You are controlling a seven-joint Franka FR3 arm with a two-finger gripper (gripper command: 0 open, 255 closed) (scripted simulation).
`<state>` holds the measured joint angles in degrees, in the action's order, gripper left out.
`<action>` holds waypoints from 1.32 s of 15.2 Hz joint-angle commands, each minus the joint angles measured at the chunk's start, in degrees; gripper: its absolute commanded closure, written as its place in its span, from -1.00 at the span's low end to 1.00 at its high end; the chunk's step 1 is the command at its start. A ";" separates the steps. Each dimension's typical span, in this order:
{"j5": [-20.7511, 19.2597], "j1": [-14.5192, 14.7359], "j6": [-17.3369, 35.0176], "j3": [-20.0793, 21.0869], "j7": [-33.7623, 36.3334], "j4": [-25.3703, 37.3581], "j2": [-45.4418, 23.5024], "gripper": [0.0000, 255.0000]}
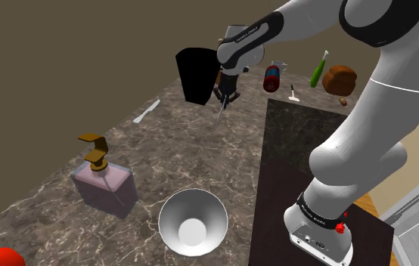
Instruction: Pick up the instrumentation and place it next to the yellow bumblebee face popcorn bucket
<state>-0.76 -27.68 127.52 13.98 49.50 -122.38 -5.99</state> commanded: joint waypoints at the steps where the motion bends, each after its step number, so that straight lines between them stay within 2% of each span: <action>1: -0.32 0.10 1.62 0.00 0.26 -0.73 -1.18 1.00; 9: -0.38 0.12 1.92 -0.02 0.30 -0.85 -1.36 1.00; 10: -0.37 0.14 1.92 -0.01 0.33 -0.89 -1.32 -1.00; 15: -0.38 0.12 1.92 -0.02 0.30 -0.85 -1.36 -1.00; 19: 0.75 -0.12 -5.00 0.07 -0.50 2.51 2.30 -1.00; 20: 0.75 -0.12 -5.00 0.06 -0.50 2.51 2.30 -1.00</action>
<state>-0.08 -27.83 123.34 14.00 48.97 -120.40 -3.90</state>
